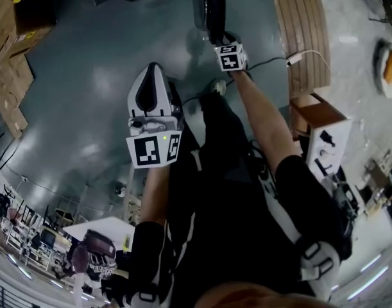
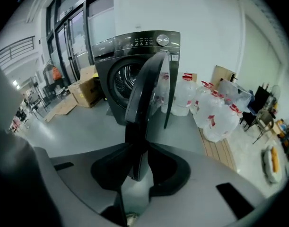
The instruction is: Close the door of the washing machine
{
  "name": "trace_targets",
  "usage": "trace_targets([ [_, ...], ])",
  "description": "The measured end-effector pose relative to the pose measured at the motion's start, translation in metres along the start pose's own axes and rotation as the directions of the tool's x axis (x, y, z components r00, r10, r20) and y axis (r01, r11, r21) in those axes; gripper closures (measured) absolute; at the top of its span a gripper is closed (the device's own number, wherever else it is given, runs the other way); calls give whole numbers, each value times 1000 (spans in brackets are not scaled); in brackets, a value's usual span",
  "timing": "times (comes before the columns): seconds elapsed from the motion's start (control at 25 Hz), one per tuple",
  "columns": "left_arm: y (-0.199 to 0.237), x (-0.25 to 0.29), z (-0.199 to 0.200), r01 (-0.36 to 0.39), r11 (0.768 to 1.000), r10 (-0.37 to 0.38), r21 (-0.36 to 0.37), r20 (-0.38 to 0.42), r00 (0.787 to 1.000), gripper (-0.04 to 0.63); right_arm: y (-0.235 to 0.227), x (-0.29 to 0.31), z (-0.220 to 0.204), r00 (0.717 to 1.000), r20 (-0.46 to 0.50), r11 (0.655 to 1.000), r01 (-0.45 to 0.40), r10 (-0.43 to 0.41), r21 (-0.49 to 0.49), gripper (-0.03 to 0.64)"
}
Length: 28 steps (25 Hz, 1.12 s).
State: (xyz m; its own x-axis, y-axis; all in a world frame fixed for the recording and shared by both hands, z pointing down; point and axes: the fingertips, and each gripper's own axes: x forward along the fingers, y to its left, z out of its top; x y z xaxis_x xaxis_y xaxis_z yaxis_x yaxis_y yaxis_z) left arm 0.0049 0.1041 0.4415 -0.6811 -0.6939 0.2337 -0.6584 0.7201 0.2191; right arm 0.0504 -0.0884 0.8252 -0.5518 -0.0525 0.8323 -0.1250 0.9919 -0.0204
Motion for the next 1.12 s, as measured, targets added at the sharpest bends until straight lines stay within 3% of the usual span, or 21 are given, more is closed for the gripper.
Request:
trace_targets([
  [0.48,133,0,28,34,999,-35,-26,-15,999,591,111,39,48,998,-22,986,60,-58,157,514],
  [0.8,215,18,45,85,995,-85,-49,-10,996,591,145,69,69,991,-39,963,135,-129,235,509],
  [1.12,264,33,58,95,995,-95,-29,-3,996,589,176,89,99,993,-15,943,120,-121,311,502],
])
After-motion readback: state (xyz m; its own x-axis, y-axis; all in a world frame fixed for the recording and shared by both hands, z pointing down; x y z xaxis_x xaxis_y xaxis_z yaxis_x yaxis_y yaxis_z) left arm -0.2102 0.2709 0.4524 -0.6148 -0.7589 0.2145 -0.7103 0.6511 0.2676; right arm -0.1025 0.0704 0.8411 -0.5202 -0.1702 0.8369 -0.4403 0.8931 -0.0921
